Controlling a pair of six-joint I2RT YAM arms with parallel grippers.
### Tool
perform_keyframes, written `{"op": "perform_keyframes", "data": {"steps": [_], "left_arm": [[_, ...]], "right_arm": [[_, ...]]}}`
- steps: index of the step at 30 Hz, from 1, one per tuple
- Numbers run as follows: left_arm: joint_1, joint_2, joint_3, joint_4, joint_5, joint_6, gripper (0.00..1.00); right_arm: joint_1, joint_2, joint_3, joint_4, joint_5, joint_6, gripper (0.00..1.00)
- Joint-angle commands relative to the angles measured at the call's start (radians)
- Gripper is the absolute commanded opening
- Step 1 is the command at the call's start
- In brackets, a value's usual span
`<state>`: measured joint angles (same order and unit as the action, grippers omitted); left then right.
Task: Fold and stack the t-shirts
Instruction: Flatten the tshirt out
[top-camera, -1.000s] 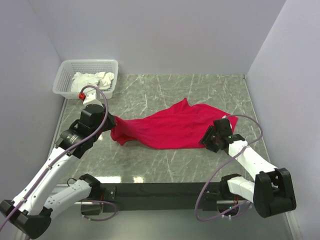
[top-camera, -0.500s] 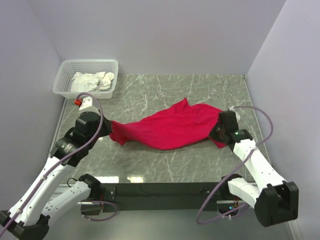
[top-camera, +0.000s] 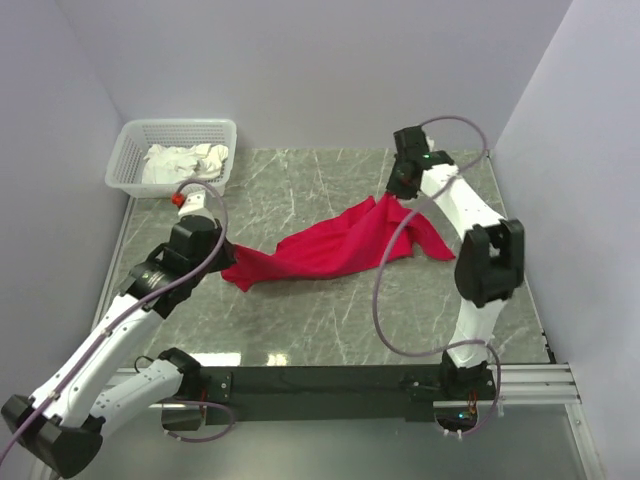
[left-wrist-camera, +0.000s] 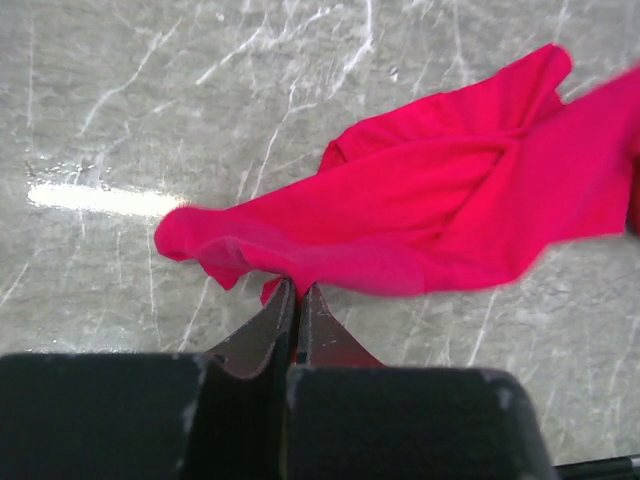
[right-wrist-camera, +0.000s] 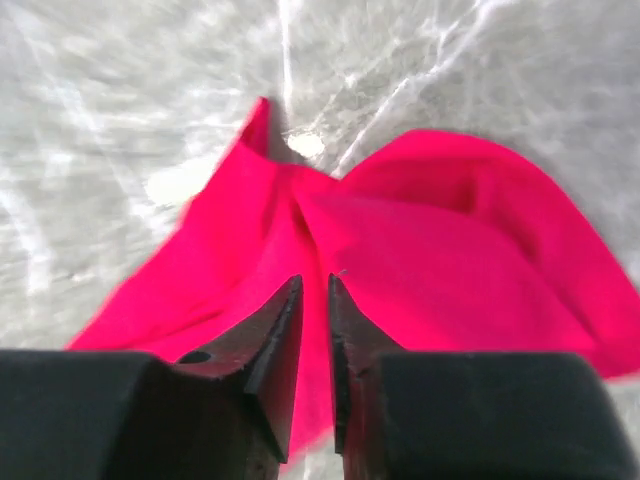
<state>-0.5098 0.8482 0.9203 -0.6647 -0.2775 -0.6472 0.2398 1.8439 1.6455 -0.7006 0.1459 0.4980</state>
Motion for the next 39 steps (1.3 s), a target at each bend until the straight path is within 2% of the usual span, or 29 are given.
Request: {"op": "perform_keyframes", "data": {"steps": [1,4,7,8,12,14,17,20,27,31,39], "left_arm": [[0.005,0.032,-0.006,0.102,-0.014,0.011,0.01],[0.013,0.081,0.0,0.132,-0.054,0.035,0.01],[0.033,0.117,0.003,0.152,-0.071,0.067,0.01],[0.039,0.126,0.002,0.155,-0.074,0.075,0.01],[0.083,0.126,-0.023,0.185,-0.081,0.129,0.01],[0.102,0.114,-0.046,0.204,-0.086,0.147,0.01],[0.135,0.086,-0.084,0.246,-0.075,0.187,0.01],[0.151,0.065,-0.115,0.274,-0.062,0.205,0.01],[0.159,0.069,-0.117,0.258,-0.037,0.173,0.01],[0.159,0.063,-0.12,0.244,-0.035,0.166,0.01],[0.162,0.049,-0.129,0.235,-0.043,0.155,0.01]], "right_arm": [[0.01,0.055,0.095,-0.036,0.055,-0.056,0.37],[0.016,0.043,0.082,-0.028,0.041,-0.093,0.5],[0.016,-0.089,-0.116,0.059,-0.008,-0.095,0.51],[0.013,-0.165,-0.232,0.081,-0.023,-0.092,0.51],[0.003,-0.322,-0.516,0.188,-0.088,-0.021,0.5],[-0.026,-0.398,-0.678,0.298,-0.181,0.013,0.5],[-0.095,-0.451,-0.817,0.418,-0.245,0.053,0.5],[-0.151,-0.436,-0.874,0.487,-0.313,0.05,0.5],[-0.174,-0.338,-0.898,0.588,-0.342,0.057,0.5],[-0.174,-0.304,-0.894,0.65,-0.295,0.05,0.5],[-0.172,-0.247,-0.822,0.664,-0.275,0.022,0.49]]}}
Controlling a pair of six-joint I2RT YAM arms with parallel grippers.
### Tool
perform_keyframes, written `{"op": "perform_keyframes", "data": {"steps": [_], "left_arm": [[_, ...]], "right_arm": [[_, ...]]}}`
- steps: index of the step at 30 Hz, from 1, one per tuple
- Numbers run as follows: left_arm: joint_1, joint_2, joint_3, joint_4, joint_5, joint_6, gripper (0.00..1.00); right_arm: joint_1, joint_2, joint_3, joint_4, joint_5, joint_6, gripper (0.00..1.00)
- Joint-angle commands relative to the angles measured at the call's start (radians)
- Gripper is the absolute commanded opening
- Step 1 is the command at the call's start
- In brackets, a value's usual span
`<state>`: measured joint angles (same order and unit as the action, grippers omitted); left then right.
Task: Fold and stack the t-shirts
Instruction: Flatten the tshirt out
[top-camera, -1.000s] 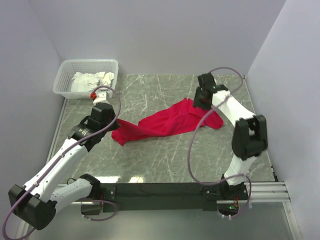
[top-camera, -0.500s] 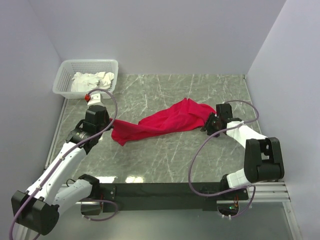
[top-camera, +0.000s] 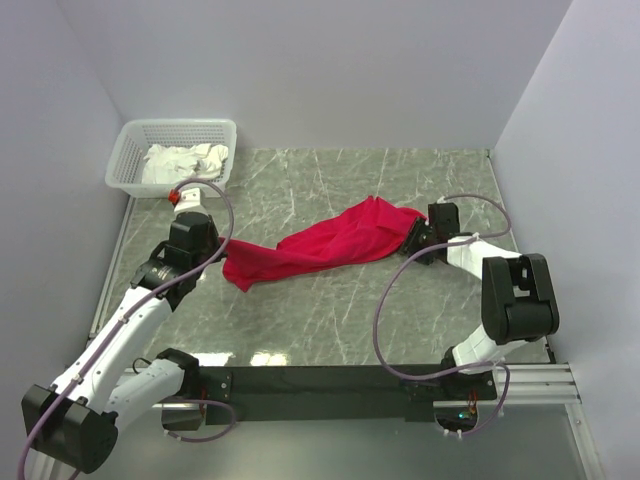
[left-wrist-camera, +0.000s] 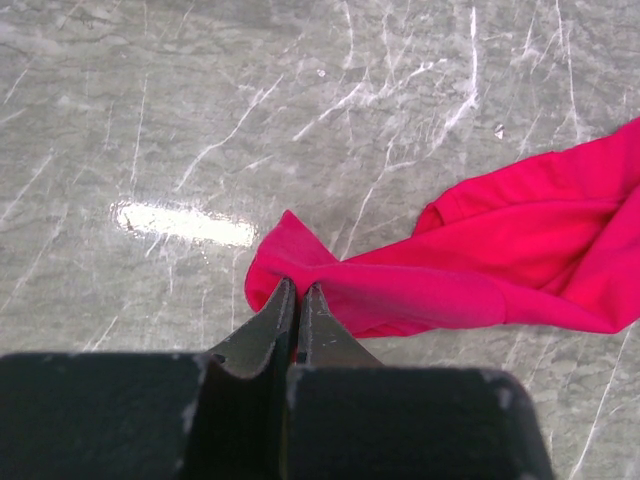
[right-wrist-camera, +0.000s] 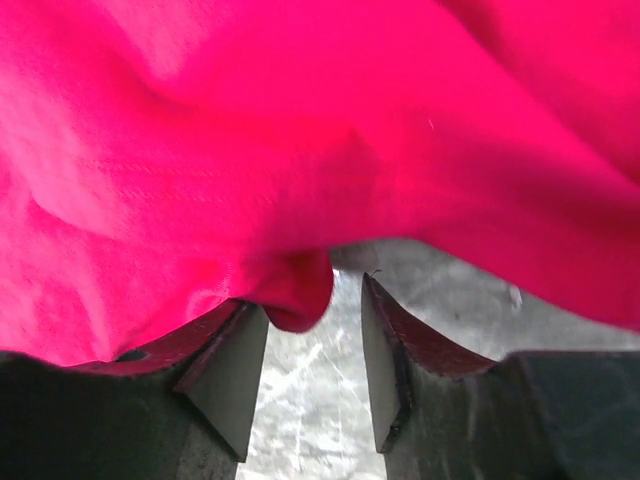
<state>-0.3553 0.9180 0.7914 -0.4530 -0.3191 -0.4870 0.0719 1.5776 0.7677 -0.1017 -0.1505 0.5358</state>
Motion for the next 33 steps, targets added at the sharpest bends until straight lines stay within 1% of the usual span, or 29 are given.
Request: {"op": "perform_keyframes", "data": {"steps": [1,2,3,5,6,8,9,11,12,13,14,15,16,19,20,23,25,27,28,30,31,33], "left_arm": [[0.007,-0.019,0.0,0.02,-0.003,-0.007,0.01],[0.007,-0.021,0.0,0.019,-0.006,-0.009,0.01],[0.009,-0.021,0.003,0.016,-0.008,-0.013,0.01],[0.01,-0.019,0.014,0.001,-0.018,-0.016,0.01],[0.01,-0.016,0.022,-0.006,-0.035,-0.016,0.01],[0.015,-0.002,0.049,-0.021,-0.055,-0.018,0.01],[0.024,0.005,0.064,-0.029,-0.064,-0.01,0.01],[0.038,0.034,0.13,-0.042,-0.071,-0.001,0.01],[0.059,0.047,0.158,-0.049,-0.069,0.01,0.01],[0.07,0.059,0.189,-0.052,-0.063,0.014,0.01],[0.082,0.089,0.257,-0.053,-0.06,0.019,0.01],[0.107,0.11,0.297,-0.058,-0.057,0.028,0.01],[0.122,0.155,0.387,-0.076,-0.042,0.031,0.01],[0.168,0.215,0.529,-0.105,-0.031,0.036,0.01],[0.177,0.241,0.617,-0.118,-0.026,0.036,0.01],[0.203,0.257,0.76,-0.147,-0.029,0.045,0.01],[0.207,0.243,0.802,-0.161,-0.031,0.051,0.01],[0.205,0.196,0.792,-0.17,-0.018,0.051,0.01],[0.207,0.144,0.746,-0.168,-0.006,0.048,0.01],[0.205,0.084,0.674,-0.162,0.034,0.039,0.01],[0.205,0.055,0.59,-0.162,0.047,0.034,0.01],[0.205,-0.036,0.499,-0.182,0.084,0.007,0.01]], "right_arm": [[-0.006,0.027,0.059,0.068,0.026,-0.016,0.48],[-0.004,0.03,0.065,0.068,0.032,-0.022,0.47],[-0.004,0.033,0.071,0.057,0.034,-0.026,0.41],[-0.004,0.033,0.082,0.05,0.035,-0.04,0.34],[-0.004,0.03,0.082,0.046,0.038,-0.043,0.23],[-0.004,0.012,0.099,0.004,0.055,-0.059,0.11],[-0.003,0.001,0.114,-0.066,0.084,-0.065,0.01],[0.0,-0.05,0.183,-0.159,0.127,-0.092,0.0],[0.0,-0.069,0.215,-0.27,0.191,-0.102,0.0],[-0.001,-0.105,0.252,-0.329,0.228,-0.109,0.0],[0.0,-0.12,0.336,-0.386,0.256,-0.125,0.0],[0.0,-0.129,0.382,-0.483,0.287,-0.132,0.0],[-0.001,-0.139,0.478,-0.53,0.343,-0.143,0.0],[0.0,-0.151,0.619,-0.672,0.451,-0.169,0.0],[-0.001,-0.162,0.689,-0.691,0.51,-0.174,0.0],[0.0,-0.224,0.764,-0.708,0.551,-0.191,0.0],[0.0,-0.289,0.766,-0.707,0.554,-0.2,0.0],[0.0,-0.338,0.727,-0.704,0.543,-0.214,0.0],[0.0,-0.382,0.682,-0.705,0.52,-0.221,0.0],[0.017,-0.413,0.636,-0.722,0.468,-0.226,0.0],[0.026,-0.428,0.583,-0.749,0.453,-0.224,0.0],[0.074,-0.438,0.521,-0.797,0.431,-0.205,0.0]]}}
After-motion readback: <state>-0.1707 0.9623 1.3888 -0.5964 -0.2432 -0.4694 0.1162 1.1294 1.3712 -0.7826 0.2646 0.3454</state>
